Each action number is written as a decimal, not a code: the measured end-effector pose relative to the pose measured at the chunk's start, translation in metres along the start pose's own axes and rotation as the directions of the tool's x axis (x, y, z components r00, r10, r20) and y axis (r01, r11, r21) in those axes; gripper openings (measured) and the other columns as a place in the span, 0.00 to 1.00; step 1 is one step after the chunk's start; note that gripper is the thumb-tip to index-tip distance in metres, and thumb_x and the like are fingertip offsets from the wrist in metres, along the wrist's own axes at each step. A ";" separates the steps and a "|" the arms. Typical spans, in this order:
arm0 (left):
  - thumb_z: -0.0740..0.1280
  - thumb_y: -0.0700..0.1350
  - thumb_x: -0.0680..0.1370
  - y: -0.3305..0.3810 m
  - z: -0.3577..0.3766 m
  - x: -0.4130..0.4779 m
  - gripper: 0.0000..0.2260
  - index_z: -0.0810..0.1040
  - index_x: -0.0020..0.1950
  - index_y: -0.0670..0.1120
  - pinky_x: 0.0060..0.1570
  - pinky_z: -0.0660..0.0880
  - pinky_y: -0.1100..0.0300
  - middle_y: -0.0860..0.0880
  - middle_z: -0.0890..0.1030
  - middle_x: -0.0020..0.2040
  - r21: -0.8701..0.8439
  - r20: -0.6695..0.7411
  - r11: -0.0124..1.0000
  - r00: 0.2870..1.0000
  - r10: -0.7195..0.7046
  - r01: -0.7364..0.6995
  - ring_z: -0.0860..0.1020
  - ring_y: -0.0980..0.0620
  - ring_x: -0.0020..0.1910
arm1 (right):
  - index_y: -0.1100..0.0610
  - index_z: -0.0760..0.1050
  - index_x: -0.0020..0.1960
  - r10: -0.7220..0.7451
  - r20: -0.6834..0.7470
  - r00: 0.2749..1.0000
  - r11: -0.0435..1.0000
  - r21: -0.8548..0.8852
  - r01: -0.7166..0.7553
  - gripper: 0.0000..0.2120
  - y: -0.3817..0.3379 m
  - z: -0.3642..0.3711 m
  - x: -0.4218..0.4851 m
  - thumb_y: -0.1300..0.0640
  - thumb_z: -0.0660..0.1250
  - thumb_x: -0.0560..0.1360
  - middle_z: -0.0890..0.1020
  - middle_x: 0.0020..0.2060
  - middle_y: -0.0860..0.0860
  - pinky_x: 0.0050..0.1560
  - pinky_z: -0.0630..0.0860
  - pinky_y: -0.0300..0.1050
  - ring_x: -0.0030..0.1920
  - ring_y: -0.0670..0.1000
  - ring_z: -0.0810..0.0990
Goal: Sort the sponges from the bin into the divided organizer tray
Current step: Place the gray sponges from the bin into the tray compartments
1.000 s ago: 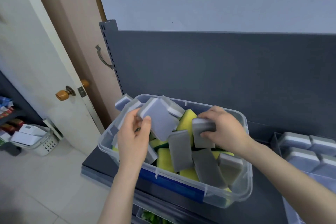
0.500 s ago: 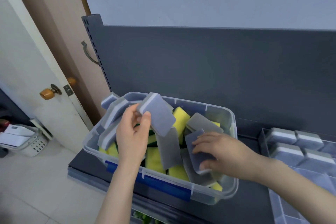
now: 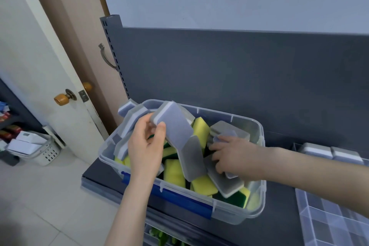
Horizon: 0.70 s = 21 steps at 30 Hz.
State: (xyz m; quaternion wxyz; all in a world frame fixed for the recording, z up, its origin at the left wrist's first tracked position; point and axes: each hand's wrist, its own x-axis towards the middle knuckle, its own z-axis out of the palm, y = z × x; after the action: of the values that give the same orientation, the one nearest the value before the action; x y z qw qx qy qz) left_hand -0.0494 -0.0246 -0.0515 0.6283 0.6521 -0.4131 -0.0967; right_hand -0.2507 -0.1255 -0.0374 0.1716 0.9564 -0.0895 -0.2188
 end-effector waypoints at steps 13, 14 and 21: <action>0.61 0.59 0.73 0.007 0.012 -0.003 0.12 0.75 0.54 0.60 0.46 0.80 0.51 0.63 0.79 0.47 -0.015 0.014 1.000 1.000 0.013 -0.013 0.79 0.60 0.48 | 0.41 0.66 0.62 0.629 -0.295 0.719 0.639 0.723 -0.263 0.24 0.024 -0.017 -0.042 0.50 0.69 0.69 0.71 0.49 0.43 0.47 0.72 0.46 0.50 0.46 0.72; 0.61 0.59 0.73 0.008 0.014 -0.003 0.12 0.74 0.54 0.60 0.46 0.80 0.50 0.62 0.79 0.47 -0.016 0.017 1.000 1.000 0.013 -0.013 0.79 0.60 0.49 | 0.40 0.67 0.64 0.697 -0.296 0.653 0.568 0.784 -0.251 0.25 0.022 -0.015 -0.046 0.50 0.70 0.70 0.70 0.47 0.43 0.46 0.73 0.45 0.47 0.46 0.72; 0.58 0.59 0.76 0.026 0.029 -0.003 0.15 0.71 0.61 0.59 0.39 0.73 0.72 0.63 0.76 0.52 0.062 0.057 0.986 0.987 0.149 -0.153 0.75 0.67 0.51 | 0.44 0.74 0.51 0.943 -0.100 0.319 0.054 0.987 0.151 0.15 -0.003 0.003 -0.069 0.57 0.74 0.68 0.80 0.46 0.42 0.47 0.76 0.41 0.46 0.44 0.79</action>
State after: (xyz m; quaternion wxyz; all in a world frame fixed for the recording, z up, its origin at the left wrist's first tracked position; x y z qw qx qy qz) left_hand -0.0812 -0.0408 -0.0345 0.6011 0.6366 -0.4804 -0.0520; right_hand -0.3125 -0.1064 -0.0144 -0.3491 0.7049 -0.4383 0.4350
